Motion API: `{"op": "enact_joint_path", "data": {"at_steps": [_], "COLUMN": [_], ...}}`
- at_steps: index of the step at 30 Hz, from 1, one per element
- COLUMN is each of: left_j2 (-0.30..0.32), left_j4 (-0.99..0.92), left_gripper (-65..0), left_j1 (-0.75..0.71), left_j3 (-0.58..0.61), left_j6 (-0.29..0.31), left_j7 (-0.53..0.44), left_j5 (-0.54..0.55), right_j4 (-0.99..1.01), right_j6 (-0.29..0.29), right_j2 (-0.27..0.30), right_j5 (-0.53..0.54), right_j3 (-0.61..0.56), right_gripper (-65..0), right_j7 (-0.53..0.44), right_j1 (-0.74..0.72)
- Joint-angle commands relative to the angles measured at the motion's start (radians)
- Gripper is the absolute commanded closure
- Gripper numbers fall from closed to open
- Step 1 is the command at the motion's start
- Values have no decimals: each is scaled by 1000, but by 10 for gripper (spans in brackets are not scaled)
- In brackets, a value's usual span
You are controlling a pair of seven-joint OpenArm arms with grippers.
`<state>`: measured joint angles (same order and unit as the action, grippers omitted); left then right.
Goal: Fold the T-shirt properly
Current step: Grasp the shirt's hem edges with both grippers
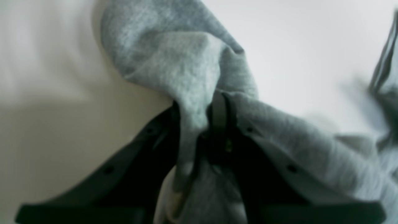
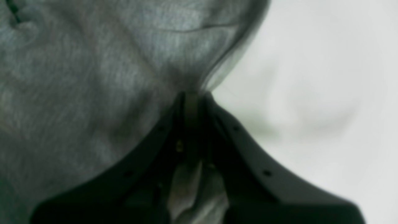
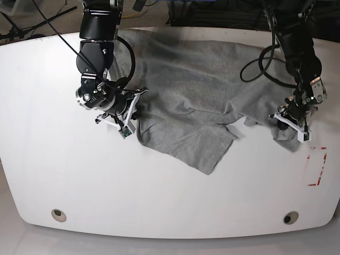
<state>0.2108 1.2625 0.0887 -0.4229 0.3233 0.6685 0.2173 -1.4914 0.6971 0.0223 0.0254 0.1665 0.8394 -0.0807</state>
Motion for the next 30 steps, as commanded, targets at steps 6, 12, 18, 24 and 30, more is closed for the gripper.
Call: {"op": "enact_joint_path", "data": {"at_steps": [6, 12, 18, 24, 30], "left_j2": [14, 12, 19, 75, 89], "left_j4": [297, 431, 457, 297, 84], "left_gripper": [-275, -608, -593, -593, -593], "left_j1": [-149, -205, -194, -70, 76], "left_j3": [-34, -72, -143, -172, -169], "left_j6": [3, 1, 27, 38, 40], "left_j7": [69, 72, 73, 73, 52], "left_j5": [3, 3, 1, -2, -3], "right_j4": [-19, -19, -19, -19, -19], "right_j6": [1, 1, 1, 1, 1], "right_j2": [3, 3, 3, 1, 0], "right_j5": [11, 11, 11, 11, 11], "right_j3": [0, -2, -2, -2, -2], "right_gripper": [0, 0, 0, 0, 0], "right_j7": [-19, -19, -19, -19, -19], "right_j1": [-20, -20, -20, -21, -21]}}
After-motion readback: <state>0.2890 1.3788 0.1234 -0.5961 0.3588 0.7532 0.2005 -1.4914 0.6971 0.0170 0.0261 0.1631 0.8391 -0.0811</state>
